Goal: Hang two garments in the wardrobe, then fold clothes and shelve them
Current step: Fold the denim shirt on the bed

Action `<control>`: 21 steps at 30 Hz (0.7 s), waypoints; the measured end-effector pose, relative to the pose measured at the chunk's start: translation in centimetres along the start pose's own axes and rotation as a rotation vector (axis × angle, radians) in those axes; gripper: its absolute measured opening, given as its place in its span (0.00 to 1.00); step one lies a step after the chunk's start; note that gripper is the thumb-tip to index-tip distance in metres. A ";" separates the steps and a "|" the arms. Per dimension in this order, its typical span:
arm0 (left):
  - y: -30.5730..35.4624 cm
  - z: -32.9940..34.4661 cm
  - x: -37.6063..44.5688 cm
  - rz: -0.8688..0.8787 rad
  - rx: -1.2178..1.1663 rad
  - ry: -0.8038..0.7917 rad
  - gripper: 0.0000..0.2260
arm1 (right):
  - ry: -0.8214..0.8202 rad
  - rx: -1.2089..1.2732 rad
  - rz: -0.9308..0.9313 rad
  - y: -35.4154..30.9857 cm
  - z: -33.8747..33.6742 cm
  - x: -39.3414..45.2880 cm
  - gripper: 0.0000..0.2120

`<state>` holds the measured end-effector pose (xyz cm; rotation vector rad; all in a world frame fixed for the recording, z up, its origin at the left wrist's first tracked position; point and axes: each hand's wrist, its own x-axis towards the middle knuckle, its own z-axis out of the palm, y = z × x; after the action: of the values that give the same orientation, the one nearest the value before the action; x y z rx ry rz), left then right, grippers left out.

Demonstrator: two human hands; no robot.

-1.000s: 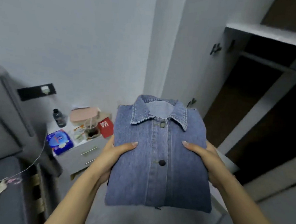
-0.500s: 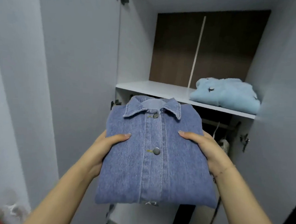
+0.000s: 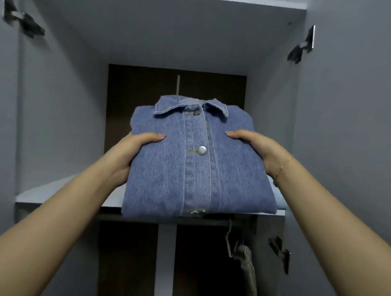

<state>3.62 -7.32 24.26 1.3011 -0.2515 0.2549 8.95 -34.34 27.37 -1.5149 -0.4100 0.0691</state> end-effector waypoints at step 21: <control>-12.3 7.4 24.9 -0.408 0.065 -0.224 0.09 | 0.146 -0.940 0.316 3.2 -13.3 18.3 0.09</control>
<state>30.90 -16.37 22.93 1.4151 -0.1626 -0.2323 30.70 -41.39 28.21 -2.4869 -0.0603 0.0090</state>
